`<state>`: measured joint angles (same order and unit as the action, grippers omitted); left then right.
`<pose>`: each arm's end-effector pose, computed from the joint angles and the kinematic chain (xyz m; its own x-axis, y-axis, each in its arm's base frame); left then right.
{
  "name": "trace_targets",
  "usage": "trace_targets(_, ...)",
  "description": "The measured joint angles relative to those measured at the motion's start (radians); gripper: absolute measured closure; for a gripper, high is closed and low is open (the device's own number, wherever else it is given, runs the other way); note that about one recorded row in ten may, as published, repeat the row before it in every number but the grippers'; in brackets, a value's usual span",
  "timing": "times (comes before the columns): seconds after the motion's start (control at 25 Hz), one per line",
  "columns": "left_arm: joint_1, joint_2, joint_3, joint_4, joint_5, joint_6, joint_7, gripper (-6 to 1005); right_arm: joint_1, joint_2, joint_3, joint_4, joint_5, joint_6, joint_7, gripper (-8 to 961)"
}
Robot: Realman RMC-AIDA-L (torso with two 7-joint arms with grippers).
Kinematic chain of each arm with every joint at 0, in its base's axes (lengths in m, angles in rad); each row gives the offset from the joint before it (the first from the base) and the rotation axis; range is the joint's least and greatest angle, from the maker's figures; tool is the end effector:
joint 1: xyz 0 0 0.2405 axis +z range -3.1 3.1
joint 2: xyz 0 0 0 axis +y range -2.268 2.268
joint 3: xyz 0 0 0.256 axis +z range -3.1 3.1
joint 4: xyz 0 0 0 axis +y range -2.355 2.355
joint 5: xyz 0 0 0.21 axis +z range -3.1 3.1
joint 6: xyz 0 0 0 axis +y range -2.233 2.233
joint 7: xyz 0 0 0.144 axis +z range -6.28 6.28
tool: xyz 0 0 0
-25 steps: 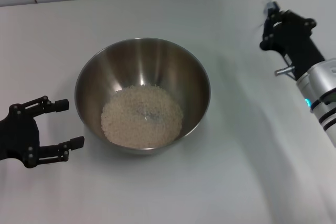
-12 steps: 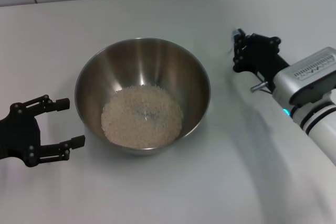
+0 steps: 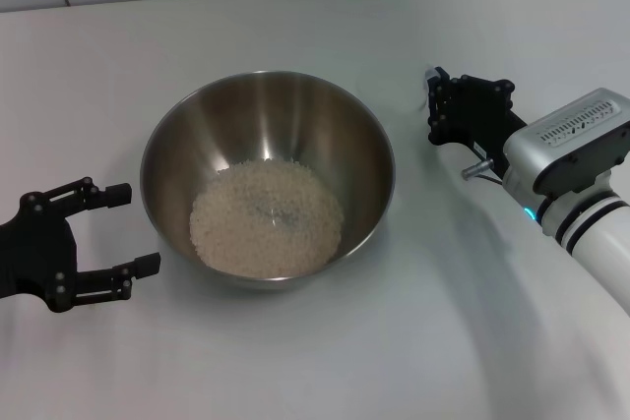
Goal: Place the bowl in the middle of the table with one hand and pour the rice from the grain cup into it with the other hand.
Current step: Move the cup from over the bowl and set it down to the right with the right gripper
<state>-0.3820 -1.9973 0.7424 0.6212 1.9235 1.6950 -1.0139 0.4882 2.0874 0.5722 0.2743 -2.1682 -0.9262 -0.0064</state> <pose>-0.3031 0.2805 0.0236 0.8758 0.0952 0.4732 0.2290 -0.9449 -0.2338 0.2987 0.3367 -0.0777 0.8110 -0.1086 -0.5749 -0.5719 -0.3547 -0.7397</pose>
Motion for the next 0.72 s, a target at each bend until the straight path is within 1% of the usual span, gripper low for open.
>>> trace_targets(0.16,0.000,0.000,0.000,0.000,0.000,0.000,0.000,137,-0.004,0.001,0.005,0.000,0.005,0.001,0.016,895)
trace_targets(0.4,0.000,0.000,0.000,0.000,0.000,0.001,0.000,137,-0.010,0.000,0.006,-0.004,0.006,0.003,0.074,796)
trace_targets(0.68,0.000,0.000,0.000,0.000,0.000,0.002,0.000,137,-0.033,-0.003,-0.003,0.004,0.005,-0.004,0.080,680)
trace_targets(0.72,0.000,0.000,0.000,0.000,0.000,0.002,0.000,137,-0.042,-0.003,-0.006,0.010,0.000,-0.006,0.081,632)
